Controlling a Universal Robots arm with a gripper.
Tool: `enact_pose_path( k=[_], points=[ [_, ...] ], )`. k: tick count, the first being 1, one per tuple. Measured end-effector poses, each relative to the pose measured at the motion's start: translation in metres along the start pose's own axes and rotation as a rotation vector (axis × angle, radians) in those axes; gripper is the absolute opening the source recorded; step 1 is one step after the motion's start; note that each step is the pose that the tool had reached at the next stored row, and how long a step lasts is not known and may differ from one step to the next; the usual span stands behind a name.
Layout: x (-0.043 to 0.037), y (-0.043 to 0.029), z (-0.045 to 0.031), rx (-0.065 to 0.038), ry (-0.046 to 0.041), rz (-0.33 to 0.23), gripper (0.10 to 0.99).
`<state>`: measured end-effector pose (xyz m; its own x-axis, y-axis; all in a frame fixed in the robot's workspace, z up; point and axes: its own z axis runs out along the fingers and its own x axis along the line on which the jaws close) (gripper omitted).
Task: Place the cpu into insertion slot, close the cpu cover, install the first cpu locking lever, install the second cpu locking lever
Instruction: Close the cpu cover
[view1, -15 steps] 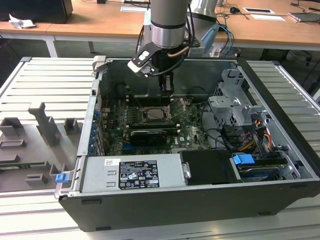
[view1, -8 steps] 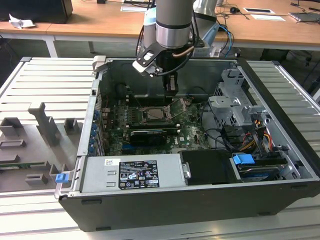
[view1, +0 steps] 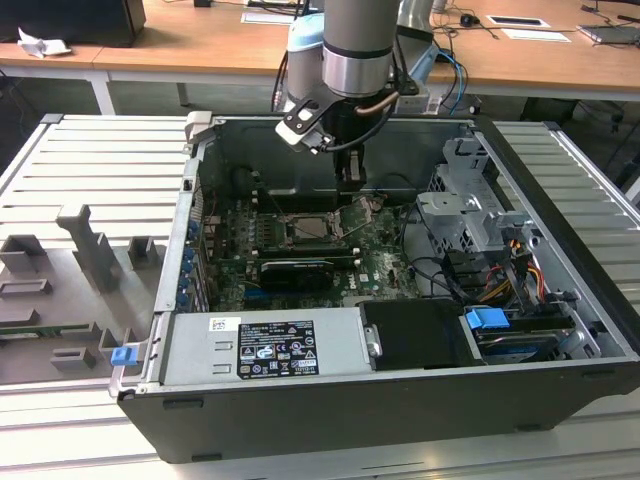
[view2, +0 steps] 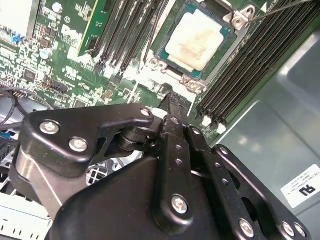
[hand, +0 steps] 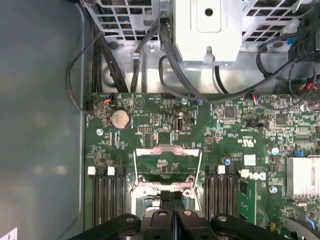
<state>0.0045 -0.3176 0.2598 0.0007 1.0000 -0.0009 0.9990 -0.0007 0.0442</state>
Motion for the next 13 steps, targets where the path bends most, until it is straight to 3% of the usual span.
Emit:
enact_pose_path(
  k=[10,13],
  points=[
    [0.0,0.0233,0.0012,0.004,0.0002,0.0,0.106],
    [0.0001,0.0361,0.002,0.005,0.0001,0.0,0.106]
  ],
)
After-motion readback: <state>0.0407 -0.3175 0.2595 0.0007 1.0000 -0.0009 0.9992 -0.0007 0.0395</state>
